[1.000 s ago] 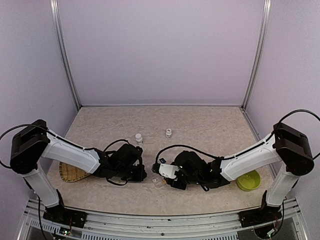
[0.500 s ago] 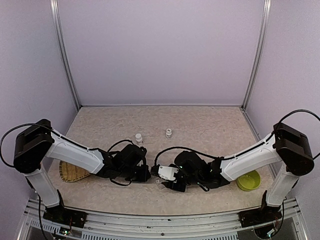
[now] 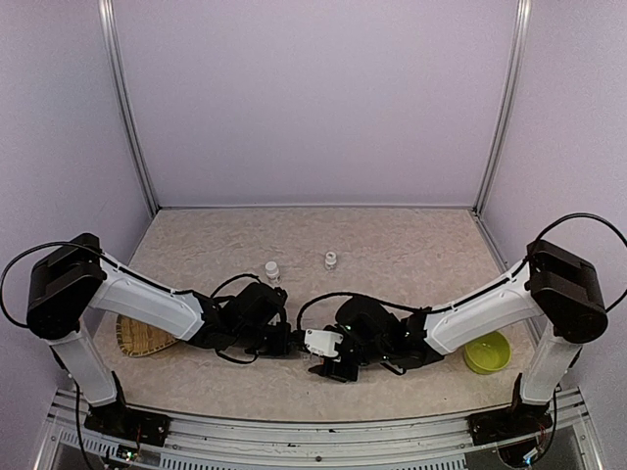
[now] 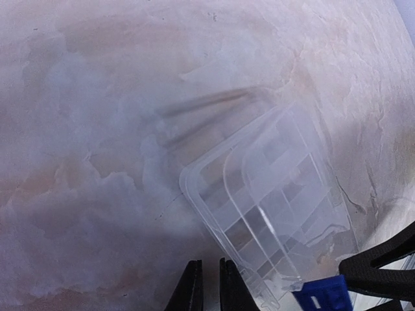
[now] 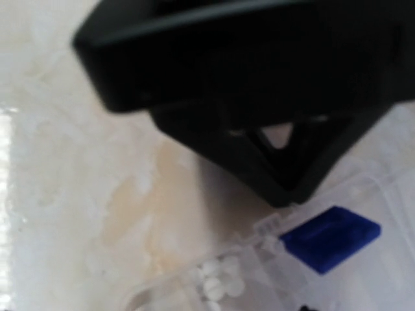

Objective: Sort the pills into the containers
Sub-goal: Close the lid of the pill container on the pill container.

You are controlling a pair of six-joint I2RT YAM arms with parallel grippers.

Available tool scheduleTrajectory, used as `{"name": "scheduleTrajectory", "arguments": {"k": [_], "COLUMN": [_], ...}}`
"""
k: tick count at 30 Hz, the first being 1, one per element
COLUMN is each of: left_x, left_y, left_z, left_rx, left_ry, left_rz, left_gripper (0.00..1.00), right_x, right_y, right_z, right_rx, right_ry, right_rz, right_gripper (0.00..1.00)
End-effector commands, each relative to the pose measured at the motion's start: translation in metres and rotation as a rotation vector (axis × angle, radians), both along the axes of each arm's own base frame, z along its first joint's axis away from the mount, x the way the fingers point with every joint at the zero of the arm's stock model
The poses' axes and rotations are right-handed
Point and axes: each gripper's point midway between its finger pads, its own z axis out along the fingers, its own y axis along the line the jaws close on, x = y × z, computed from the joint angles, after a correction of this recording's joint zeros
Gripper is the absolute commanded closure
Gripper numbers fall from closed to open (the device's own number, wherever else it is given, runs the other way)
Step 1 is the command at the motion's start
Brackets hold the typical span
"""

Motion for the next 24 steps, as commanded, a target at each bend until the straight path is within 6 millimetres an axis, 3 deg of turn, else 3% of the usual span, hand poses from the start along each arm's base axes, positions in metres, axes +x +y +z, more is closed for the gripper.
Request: {"name": "scheduleTrajectory", "arguments": {"k": [1,12,24], "left_x": [-0.004,-0.002,0.003], "left_y": [-0.005,-0.003,-0.005], "left_z": [-0.003,-0.002,0.006], "left_rx": [0.006,0.012,0.012], "left_ry": [0.015,0.009,-0.009], "left_rz": [-0.014,-0.01,-0.006], "left_gripper": [0.9,0.9,0.9], "right_x": [-0.015,-0.017,-0.016], "right_y": [0.009,0.01,0.003], "right_z": [-0.009,-0.02,-0.044], "right_rx": [-0.006,-0.022,-0.067], "right_ry": [0.061,0.102,0.206], "right_rz": [0.049,0.059,0.058], "right_gripper": [0.39,0.35,0.35]}}
